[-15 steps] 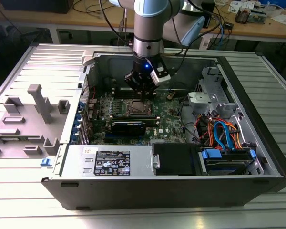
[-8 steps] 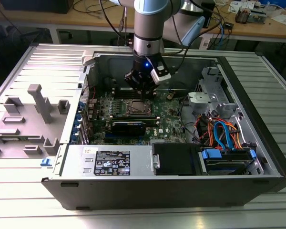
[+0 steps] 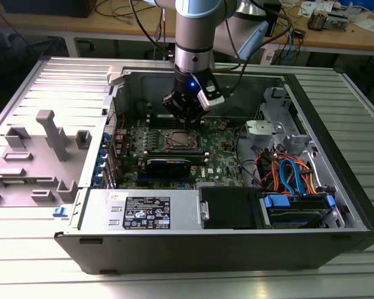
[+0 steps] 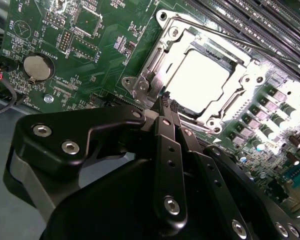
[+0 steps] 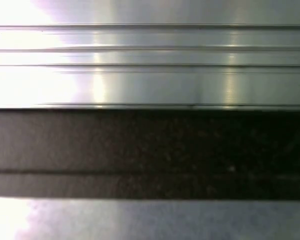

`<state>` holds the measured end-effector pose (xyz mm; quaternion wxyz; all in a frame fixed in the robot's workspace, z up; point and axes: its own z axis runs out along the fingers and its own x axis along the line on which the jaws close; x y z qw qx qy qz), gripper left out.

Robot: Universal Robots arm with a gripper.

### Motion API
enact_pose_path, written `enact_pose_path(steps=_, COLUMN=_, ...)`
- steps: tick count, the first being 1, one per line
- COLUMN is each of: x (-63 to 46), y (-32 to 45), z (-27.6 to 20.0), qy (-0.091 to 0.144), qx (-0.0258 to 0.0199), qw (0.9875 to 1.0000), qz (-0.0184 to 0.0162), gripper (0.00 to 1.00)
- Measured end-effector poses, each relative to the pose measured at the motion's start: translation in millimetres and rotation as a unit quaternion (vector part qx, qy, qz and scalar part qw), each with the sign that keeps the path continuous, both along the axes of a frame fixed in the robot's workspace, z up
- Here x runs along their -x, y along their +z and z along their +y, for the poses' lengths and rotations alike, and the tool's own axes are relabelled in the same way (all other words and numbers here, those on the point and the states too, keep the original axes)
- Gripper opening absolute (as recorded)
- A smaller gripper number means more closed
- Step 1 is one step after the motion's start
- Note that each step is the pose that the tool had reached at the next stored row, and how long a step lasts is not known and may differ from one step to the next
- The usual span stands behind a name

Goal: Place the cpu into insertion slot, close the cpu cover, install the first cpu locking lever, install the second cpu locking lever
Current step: 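Install the second cpu locking lever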

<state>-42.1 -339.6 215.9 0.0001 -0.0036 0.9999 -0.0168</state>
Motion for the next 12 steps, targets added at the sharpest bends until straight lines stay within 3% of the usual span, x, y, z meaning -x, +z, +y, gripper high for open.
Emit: enact_pose_path(steps=12, x=0.0, y=0.0, z=-0.2, qy=0.000, qx=0.0000, qw=1.0000, qz=0.0000, gripper=0.11)
